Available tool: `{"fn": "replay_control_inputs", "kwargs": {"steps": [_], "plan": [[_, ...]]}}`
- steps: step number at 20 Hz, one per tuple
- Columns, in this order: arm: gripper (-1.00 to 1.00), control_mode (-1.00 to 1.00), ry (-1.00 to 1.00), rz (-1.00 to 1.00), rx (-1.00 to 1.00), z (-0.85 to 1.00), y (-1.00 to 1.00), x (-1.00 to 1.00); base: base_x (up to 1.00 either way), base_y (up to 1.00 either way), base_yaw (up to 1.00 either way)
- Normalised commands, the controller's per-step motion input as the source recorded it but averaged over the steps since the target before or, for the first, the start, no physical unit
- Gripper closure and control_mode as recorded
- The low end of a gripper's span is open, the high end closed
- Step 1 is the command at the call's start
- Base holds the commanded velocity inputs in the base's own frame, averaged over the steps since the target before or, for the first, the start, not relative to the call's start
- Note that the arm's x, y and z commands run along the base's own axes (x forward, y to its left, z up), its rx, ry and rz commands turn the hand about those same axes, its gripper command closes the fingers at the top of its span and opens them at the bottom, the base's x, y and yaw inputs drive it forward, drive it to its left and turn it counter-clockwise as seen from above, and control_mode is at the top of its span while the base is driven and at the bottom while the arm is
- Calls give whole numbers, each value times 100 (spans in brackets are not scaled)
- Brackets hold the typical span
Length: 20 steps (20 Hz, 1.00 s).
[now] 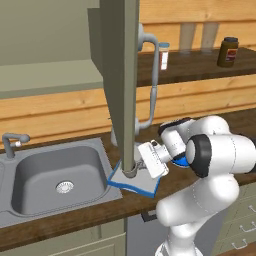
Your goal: Pick the kettle from the counter and place it on the tray. Then pick the mug from the cabinet and place it on the tray. Then close the cabinet doors.
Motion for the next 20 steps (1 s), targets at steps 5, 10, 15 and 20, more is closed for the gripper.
{"fn": "replay_control_inputs", "kwargs": {"steps": [5,10,15,20], "plan": [[100,-100,0,5,11,0,0,-27,0,0,0],[100,-100,0,4,11,-8,0,-42,0,0,0],[-100,-100,0,0,0,-1,0,-13,0,0,0],[-100,-100,0,0,0,0,0,-5,0,0,0]]}}
